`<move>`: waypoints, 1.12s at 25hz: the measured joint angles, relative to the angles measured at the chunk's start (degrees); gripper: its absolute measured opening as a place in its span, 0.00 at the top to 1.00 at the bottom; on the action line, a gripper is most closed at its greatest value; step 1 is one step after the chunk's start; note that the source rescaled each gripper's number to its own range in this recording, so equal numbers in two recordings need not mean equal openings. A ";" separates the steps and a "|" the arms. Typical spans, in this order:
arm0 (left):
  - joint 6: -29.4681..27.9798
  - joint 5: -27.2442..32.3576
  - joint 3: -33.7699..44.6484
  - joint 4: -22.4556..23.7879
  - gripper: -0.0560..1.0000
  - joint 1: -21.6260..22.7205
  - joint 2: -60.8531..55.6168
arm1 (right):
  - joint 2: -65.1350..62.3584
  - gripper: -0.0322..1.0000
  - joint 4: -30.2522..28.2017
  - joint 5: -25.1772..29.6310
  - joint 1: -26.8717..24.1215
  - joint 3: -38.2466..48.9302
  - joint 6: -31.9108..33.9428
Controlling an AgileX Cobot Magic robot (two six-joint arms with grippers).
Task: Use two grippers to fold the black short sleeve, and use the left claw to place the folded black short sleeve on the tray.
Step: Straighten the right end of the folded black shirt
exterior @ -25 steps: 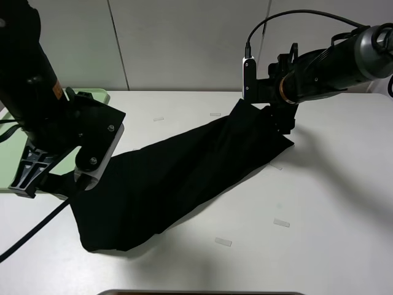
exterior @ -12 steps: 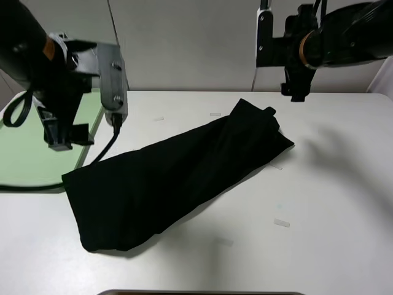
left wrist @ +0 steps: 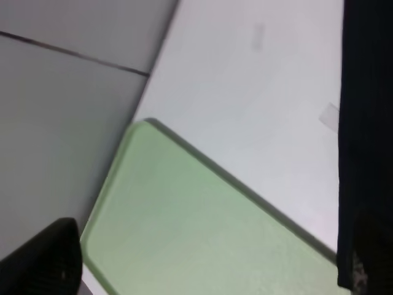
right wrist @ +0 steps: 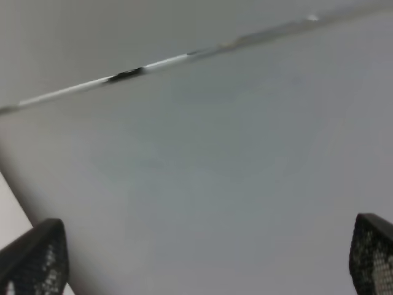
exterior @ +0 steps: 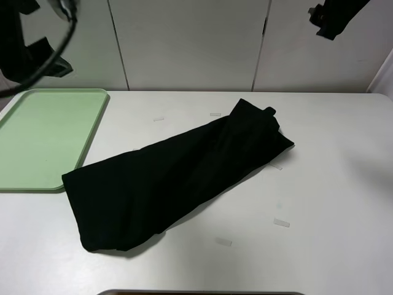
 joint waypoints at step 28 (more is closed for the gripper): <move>-13.26 11.40 -0.17 -22.49 0.15 0.00 -49.33 | -28.54 0.00 10.97 5.82 8.61 0.00 0.00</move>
